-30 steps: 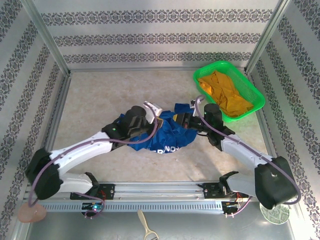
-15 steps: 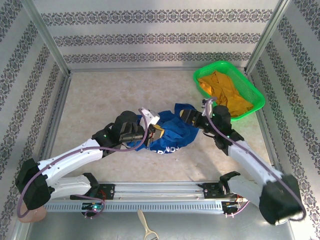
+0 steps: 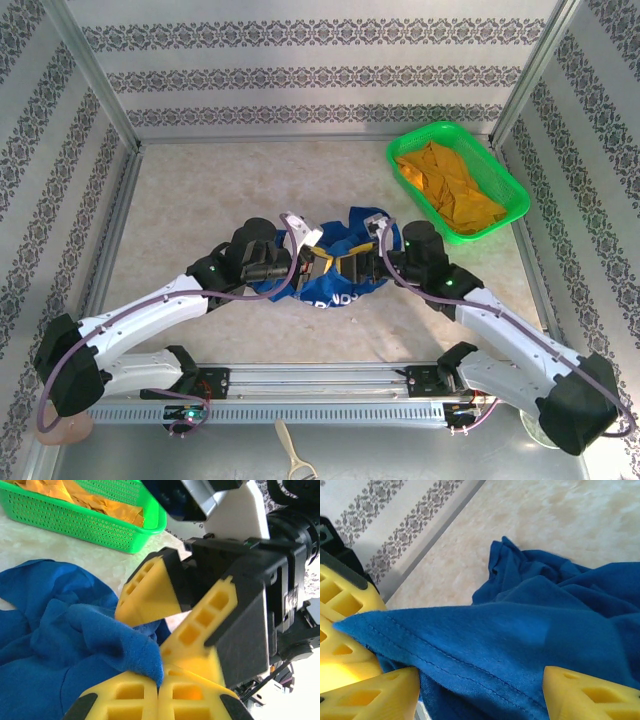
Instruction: Fold the inside-out t-shirt
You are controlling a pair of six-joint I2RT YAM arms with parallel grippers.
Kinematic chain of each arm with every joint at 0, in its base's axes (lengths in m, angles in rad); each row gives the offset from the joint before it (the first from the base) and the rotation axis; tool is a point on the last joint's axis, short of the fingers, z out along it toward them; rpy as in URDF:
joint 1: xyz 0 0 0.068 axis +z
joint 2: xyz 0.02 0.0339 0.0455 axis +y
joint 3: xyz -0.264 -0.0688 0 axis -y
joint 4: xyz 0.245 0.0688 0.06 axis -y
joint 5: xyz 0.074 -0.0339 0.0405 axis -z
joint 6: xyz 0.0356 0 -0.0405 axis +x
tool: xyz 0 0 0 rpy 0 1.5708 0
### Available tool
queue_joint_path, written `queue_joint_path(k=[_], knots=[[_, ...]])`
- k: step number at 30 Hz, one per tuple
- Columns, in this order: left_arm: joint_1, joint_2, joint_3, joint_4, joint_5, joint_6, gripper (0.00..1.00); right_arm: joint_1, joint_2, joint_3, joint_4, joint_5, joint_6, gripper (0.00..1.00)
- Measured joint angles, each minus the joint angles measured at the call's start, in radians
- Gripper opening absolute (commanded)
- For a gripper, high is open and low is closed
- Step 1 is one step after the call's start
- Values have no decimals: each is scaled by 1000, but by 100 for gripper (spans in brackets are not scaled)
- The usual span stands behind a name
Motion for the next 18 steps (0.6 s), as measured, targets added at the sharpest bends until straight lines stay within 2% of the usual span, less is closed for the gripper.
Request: queue_joint_path(k=[2, 5, 6, 7, 9, 11, 18], knots=[[0, 0, 5, -3, -1, 0, 0, 12, 18, 18, -2, 0, -21, 54], [5, 11, 19, -7, -1, 0, 0, 18, 25, 31, -4, -1, -42, 35], [5, 18, 26, -7, -1, 0, 0, 21, 24, 32, -3, -2, -47, 34], [5, 24, 32, -9, 0, -1, 0, 23, 24, 33, -2, -3, -54, 36], [5, 34, 45, -17, 2, -1, 0, 24, 24, 34, -4, 1, -60, 48], [5, 40, 57, -31, 6, -2, 0, 18, 21, 34, -13, 14, -61, 54], [5, 55, 84, -56, 11, -3, 0, 15, 7, 34, -26, 39, -59, 55]])
